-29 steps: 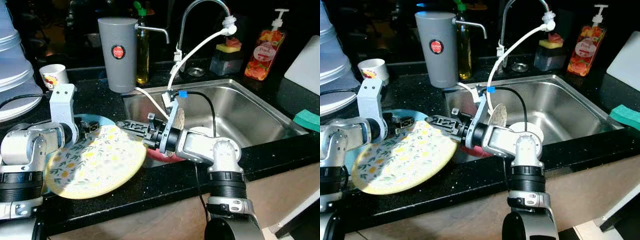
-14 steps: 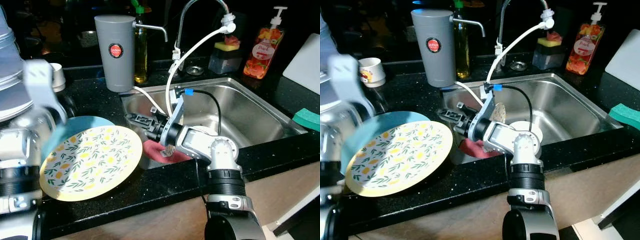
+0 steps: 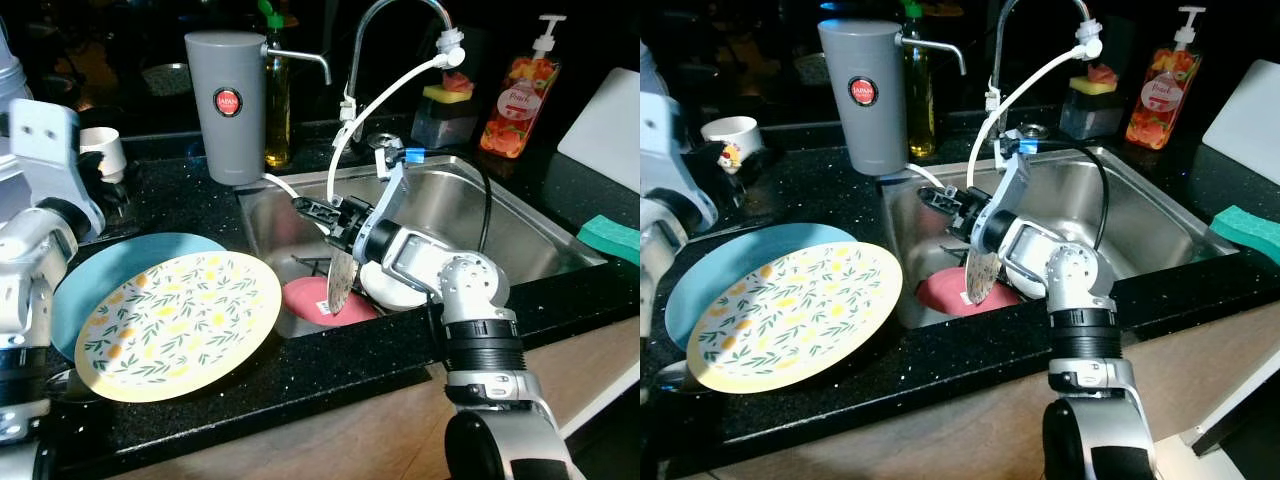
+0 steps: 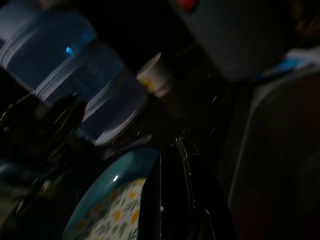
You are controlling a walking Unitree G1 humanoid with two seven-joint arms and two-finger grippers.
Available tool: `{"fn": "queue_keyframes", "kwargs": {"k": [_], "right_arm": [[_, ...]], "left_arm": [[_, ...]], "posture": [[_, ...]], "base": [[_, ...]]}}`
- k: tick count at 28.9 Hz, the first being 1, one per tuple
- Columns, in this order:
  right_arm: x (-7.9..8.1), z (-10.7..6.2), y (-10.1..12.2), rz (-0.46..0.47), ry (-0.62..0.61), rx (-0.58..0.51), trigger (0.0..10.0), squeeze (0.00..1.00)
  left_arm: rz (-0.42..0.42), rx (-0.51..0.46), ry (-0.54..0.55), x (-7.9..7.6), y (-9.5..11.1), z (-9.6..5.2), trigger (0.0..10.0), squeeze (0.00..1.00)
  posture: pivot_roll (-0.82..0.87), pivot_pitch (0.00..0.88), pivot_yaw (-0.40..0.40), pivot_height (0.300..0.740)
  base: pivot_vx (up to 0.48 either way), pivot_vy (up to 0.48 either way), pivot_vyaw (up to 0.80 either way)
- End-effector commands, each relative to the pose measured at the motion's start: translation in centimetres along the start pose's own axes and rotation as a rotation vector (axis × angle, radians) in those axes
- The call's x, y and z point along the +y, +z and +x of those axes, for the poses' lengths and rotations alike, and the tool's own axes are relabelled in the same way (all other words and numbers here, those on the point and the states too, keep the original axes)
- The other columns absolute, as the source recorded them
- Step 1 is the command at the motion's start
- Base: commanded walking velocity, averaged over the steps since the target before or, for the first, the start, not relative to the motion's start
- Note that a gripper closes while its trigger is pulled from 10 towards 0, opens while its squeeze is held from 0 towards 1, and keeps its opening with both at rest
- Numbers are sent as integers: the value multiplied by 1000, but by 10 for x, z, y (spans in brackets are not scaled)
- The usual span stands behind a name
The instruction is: Kitchen organization
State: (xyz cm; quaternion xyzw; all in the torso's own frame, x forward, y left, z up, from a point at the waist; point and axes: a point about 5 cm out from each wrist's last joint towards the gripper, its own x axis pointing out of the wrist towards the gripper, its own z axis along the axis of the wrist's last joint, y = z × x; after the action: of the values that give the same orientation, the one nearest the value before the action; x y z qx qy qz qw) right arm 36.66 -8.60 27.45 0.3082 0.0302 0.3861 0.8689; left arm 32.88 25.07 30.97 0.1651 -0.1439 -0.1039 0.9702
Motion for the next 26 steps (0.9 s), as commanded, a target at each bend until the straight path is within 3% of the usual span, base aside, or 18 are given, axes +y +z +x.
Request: {"fn": "queue_keyframes", "kwargs": {"k": [1,3,4,5,7,9,10,11,13,16,18,21,26], "right_arm": [[-3,-1,-1,-16,-10,-5,10000,0],[-7,-4,3,-28,-25,-45,10000,0],[-7,-4,3,-28,-25,-45,10000,0],[-8,-5,3,-33,-26,-50,10000,0],[-11,-9,3,-43,-23,-47,10000,0],[-14,-11,2,-51,-21,-42,10000,0],[-15,-13,1,-51,-17,-37,10000,0],[-15,-13,1,-51,-17,-37,10000,0],[-16,-13,0,-48,-19,-37,10000,0],[-17,-13,-1,-48,-20,-37,10000,0],[-17,-12,-1,-45,-18,-37,10000,0],[-16,-11,-2,-40,-8,-32,10000,0],[-14,-11,-5,-37,9,-11,10000,0]], "left_arm": [[51,6,-26,-1,1,-1,10000,0],[33,62,-245,-13,1,-9,10000,0],[33,62,-245,-13,1,-9,10000,0],[29,69,-313,-16,2,-12,10000,0],[-52,141,-571,-27,1,-33,10000,0],[-159,187,-689,-29,-1,-48,10000,0],[-249,154,-740,-29,4,-53,10000,0],[-249,154,-740,-29,4,-53,10000,0],[-327,70,-868,-44,16,-57,10000,0],[-360,49,-941,-52,21,-60,10000,0],[-403,32,-1073,-65,28,-66,10000,0],[-362,132,-1232,-78,26,-80,10000,0],[-233,289,-1320,-89,18,-96,10000,0]], "posture": [[70,41,-4,740],[75,43,-3,740],[75,43,-3,740],[75,43,-3,740],[75,43,-3,740],[75,43,-3,740],[75,43,-3,740],[75,43,-3,740],[84,56,-5,740],[84,56,-5,740],[84,56,-5,740],[81,58,-4,740],[77,60,0,740]], "base": [[0,0,0],[0,0,0],[0,0,0],[0,0,0],[0,0,0],[0,0,0],[0,0,0],[0,0,0],[0,0,0],[0,0,0],[0,0,0],[0,0,0],[0,0,0]]}}
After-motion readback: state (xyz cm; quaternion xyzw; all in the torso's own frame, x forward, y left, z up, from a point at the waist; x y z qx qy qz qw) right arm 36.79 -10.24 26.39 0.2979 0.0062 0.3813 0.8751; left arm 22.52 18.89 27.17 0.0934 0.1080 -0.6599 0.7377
